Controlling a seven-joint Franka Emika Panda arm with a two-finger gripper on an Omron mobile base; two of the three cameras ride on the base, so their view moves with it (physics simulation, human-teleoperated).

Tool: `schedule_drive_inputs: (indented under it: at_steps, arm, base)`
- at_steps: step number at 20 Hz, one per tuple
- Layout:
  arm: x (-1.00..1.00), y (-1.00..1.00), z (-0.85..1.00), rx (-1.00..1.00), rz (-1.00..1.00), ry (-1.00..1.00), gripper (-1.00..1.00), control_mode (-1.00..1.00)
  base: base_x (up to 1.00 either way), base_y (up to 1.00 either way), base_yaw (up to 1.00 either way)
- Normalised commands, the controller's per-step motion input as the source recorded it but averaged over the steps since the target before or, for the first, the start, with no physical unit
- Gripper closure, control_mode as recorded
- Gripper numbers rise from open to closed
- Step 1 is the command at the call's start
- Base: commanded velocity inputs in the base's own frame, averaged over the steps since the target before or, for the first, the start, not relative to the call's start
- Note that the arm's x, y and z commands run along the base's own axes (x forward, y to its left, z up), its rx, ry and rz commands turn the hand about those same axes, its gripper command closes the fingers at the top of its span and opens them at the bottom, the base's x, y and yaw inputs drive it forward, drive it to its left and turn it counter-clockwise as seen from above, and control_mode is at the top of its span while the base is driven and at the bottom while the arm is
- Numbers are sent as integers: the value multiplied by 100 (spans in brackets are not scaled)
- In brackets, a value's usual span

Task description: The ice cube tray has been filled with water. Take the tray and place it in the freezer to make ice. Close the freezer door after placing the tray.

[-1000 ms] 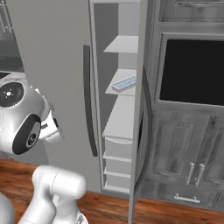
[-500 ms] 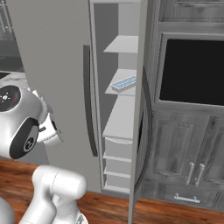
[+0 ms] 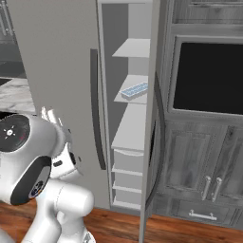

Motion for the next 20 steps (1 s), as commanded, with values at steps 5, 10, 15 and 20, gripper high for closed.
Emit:
schedule_drive_inputs:
  at_steps: [5,10,15,20]
  arm:
    - [-34,-83,-1,3,-3,-7,-100,-100]
    - [-4,-83,-8,10,0,-7,-100,-100]
    - [9,-70,-33,4,0,-7,-100,-100]
    - [14,-45,-26,0,0,-4,-100,-100]
  base:
    - [0,0,0]
    - [0,0,0]
    - [0,0,0]
    - [0,0,0]
